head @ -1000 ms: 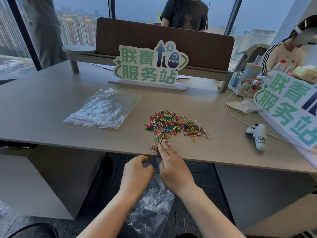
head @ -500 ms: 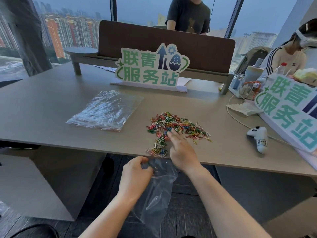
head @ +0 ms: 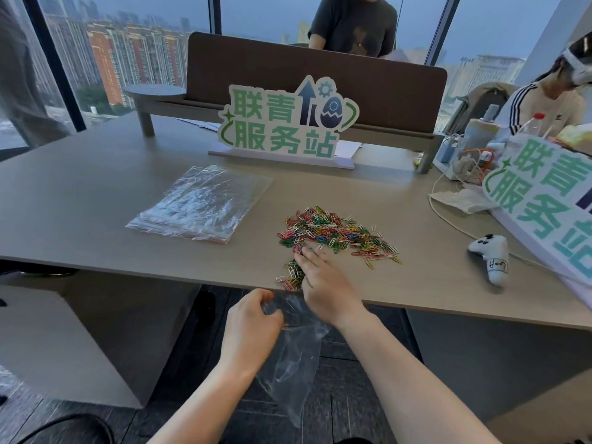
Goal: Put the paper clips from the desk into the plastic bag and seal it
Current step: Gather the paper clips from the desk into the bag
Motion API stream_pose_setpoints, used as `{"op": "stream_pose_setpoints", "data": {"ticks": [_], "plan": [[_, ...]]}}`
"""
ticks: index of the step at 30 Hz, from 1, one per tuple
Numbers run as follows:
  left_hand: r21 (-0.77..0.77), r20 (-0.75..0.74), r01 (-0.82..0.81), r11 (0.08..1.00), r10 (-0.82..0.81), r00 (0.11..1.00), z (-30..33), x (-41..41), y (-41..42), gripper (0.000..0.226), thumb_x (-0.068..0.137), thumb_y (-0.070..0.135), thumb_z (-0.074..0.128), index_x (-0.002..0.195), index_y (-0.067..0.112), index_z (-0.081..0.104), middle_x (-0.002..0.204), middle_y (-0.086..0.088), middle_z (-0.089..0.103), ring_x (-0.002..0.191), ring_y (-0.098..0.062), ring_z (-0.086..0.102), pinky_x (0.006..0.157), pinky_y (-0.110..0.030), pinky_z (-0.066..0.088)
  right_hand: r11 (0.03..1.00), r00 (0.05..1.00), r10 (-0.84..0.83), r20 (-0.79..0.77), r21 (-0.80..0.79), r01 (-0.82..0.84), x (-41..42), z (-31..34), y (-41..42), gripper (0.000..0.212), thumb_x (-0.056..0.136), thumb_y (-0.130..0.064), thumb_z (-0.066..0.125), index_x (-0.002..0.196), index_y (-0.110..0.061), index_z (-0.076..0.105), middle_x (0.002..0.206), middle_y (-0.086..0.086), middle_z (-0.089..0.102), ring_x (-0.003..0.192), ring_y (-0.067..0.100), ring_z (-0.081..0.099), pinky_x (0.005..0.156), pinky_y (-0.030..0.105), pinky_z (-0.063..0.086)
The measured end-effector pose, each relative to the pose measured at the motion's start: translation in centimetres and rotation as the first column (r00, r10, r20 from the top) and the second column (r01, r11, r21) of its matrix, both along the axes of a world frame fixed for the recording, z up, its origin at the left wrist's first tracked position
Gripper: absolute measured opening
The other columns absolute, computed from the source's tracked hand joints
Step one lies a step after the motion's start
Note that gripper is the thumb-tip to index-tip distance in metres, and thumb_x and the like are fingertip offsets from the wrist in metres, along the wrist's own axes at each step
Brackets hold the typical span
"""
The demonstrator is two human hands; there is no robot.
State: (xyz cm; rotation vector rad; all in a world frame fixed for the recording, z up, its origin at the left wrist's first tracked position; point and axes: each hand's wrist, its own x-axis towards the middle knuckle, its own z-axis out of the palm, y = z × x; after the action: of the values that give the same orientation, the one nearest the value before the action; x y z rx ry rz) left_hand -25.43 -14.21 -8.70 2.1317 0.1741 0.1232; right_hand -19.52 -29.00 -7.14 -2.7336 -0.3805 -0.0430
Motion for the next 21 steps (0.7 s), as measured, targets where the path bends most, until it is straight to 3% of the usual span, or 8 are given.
{"op": "stream_pose_setpoints", "data": {"ticks": [8, 14, 21], "plan": [[-0.057, 0.028, -0.041, 0.998, 0.042, 0.999, -0.1, 0.1, 0.6, 0.023, 0.084, 0.008, 0.065, 0.103, 0.021, 0.071, 0.083, 0.021, 0.061, 0.091, -0.009, 0.063, 0.074, -0.022, 0.044, 0.999, 0.999, 0.018, 0.046, 0.028, -0.019, -2.6, -0.4, 1.7, 0.053, 0.098, -0.014, 0.031, 0.151, -0.013, 0.023, 0.161, 0.003, 0.012, 0.148, 0.017, 0.002, 0.116, 0.026, 0.003], [-0.040, 0.034, -0.048, 0.998, 0.050, 0.998, -0.2, 0.2, 1.2, 0.027, 0.086, 0.011, 0.067, 0.113, 0.015, 0.070, 0.104, 0.004, 0.071, 0.100, -0.015, 0.065, 0.086, -0.028, 0.051, 0.999, 0.997, 0.028, 0.071, 0.042, -0.031, -4.1, -1.1, 2.8, 0.052, 0.098, -0.013, 0.029, 0.150, -0.011, 0.023, 0.161, 0.004, 0.013, 0.148, 0.017, 0.002, 0.116, 0.024, 0.001], [-0.080, 0.026, -0.040, 0.996, 0.042, 0.999, 0.0, 0.0, 1.3, 0.025, 0.086, 0.011, 0.066, 0.109, 0.017, 0.071, 0.101, 0.005, 0.072, 0.096, -0.014, 0.067, 0.085, -0.032, 0.056, 0.983, 0.995, 0.056, 0.085, 0.172, -0.070, -5.9, -0.9, 3.5, 0.054, 0.096, -0.006, 0.030, 0.150, -0.013, 0.027, 0.159, 0.000, 0.020, 0.147, 0.011, 0.011, 0.112, 0.014, 0.001]]}}
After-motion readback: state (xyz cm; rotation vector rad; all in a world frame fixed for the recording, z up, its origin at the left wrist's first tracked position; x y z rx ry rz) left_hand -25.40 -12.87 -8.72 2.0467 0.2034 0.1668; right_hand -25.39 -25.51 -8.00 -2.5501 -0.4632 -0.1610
